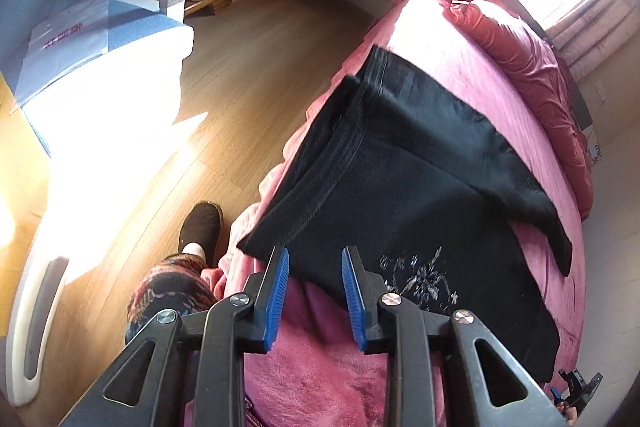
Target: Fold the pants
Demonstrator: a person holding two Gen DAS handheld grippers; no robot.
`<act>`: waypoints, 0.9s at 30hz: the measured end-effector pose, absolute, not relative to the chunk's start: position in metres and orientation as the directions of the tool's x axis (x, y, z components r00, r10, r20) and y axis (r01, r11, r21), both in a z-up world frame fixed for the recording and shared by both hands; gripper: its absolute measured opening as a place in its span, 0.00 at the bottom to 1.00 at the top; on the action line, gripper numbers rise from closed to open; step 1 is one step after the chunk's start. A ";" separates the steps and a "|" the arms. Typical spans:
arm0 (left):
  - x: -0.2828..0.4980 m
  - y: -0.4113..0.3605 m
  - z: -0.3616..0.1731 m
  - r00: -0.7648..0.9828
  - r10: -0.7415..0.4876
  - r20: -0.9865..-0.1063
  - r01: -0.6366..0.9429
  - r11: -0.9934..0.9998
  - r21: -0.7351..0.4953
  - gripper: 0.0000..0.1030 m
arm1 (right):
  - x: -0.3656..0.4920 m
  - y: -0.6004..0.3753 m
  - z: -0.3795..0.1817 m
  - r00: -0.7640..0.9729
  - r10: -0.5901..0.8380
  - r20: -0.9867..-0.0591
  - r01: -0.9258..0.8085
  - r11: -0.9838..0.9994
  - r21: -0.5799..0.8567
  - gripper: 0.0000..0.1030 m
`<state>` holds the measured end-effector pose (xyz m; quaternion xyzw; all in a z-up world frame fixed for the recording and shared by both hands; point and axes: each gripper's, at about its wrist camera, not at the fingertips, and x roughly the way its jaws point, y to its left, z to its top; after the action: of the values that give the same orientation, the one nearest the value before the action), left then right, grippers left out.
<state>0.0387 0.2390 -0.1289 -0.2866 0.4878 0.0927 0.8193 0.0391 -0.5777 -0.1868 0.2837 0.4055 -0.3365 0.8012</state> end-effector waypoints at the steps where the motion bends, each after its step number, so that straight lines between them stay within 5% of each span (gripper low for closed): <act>1: 0.045 0.242 -0.123 0.520 -0.126 -0.845 -0.427 0.818 -0.385 0.27 | 0.039 -0.573 -0.178 0.454 -0.334 -0.826 0.763 0.624 0.167 0.56; 8: 0.127 0.248 -0.115 0.550 -0.208 -0.809 -0.380 0.801 -0.463 0.28 | 0.088 -0.506 -0.157 0.569 -0.185 -0.801 0.557 0.804 0.210 0.63; 17: 0.250 0.255 -0.130 0.528 -0.260 -0.808 -0.404 0.760 -0.509 0.34 | 0.154 -0.380 -0.192 0.515 0.103 -0.851 0.247 0.933 0.262 0.63; 27: 0.358 0.283 -0.179 0.482 -0.287 -0.828 -0.506 0.681 -0.530 0.55 | 0.179 -0.344 -0.227 0.414 0.161 -0.896 0.244 0.929 0.280 0.63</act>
<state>0.3580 0.2834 -0.1788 -0.3932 0.5041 0.0715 0.7656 0.1790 -0.3444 -0.2269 0.1872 0.5408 -0.0252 0.8197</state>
